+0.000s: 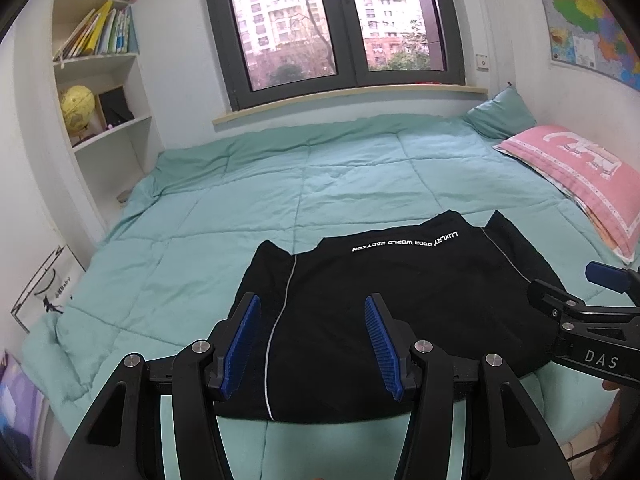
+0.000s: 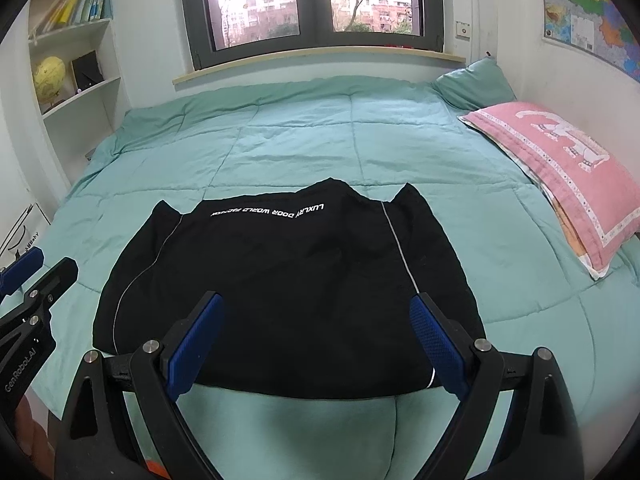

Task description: Fold large clothes

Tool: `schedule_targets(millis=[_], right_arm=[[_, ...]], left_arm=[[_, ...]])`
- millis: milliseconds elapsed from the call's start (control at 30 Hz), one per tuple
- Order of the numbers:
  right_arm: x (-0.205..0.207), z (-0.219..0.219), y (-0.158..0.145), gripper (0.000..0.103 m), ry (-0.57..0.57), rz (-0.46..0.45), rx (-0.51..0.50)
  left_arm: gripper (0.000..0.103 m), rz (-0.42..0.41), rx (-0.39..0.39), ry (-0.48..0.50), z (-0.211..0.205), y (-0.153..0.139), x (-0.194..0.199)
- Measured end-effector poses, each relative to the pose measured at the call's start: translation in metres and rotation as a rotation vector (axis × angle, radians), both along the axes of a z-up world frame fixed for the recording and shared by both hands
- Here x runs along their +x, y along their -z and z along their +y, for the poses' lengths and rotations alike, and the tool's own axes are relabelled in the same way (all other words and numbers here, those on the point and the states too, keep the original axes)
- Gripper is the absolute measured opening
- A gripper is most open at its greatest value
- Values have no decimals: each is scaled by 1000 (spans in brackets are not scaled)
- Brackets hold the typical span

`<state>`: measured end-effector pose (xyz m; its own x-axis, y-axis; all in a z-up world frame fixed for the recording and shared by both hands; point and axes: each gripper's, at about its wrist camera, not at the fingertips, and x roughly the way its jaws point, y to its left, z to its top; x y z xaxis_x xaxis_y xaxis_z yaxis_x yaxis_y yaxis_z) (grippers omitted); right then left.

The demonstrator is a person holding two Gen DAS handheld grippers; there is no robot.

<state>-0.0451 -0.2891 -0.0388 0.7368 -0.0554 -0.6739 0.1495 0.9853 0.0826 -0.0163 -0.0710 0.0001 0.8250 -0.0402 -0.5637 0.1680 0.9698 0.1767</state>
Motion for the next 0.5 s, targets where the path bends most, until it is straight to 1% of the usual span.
schedule_targets(millis=[300,433,500], right_arm=[[2,-2,3,95,5,7,7],[4,0,6,95,4,16,6],[5,0,8,95,4,22,4]], left_arm=[[56,0,-13,0,2,0,1],[56,-34,-15,7,2,0,-1],[56,-25,-10,5,2,1,1]])
